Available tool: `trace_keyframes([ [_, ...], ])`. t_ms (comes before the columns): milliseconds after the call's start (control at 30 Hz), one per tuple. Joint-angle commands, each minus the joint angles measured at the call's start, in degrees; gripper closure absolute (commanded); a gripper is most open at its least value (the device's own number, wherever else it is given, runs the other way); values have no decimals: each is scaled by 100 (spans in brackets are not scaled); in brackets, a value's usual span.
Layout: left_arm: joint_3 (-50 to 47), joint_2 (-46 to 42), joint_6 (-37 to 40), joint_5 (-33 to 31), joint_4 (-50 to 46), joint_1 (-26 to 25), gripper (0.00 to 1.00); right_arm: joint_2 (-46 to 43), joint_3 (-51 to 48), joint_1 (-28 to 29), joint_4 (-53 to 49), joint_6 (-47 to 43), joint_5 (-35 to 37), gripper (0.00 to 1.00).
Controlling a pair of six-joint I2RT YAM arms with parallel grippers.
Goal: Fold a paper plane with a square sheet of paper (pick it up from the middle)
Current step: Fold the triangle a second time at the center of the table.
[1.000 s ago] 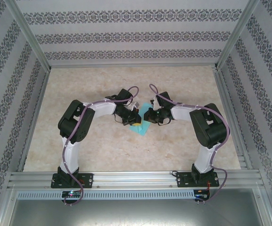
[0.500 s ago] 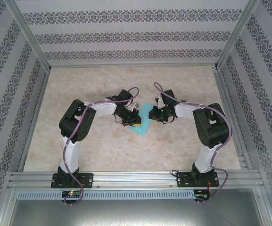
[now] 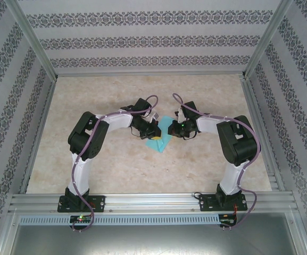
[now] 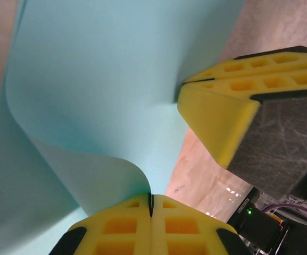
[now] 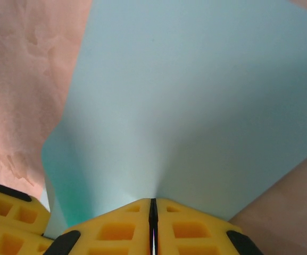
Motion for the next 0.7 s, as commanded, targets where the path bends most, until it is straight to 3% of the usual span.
trace_keyframes([
  [0,186,159,-58,48,-133,-85,96,26,117,38,-158,-110,-41,89],
  [667,403,375,-143,57,-73,-112,96,88,95,81,-114,-97,-44,90],
])
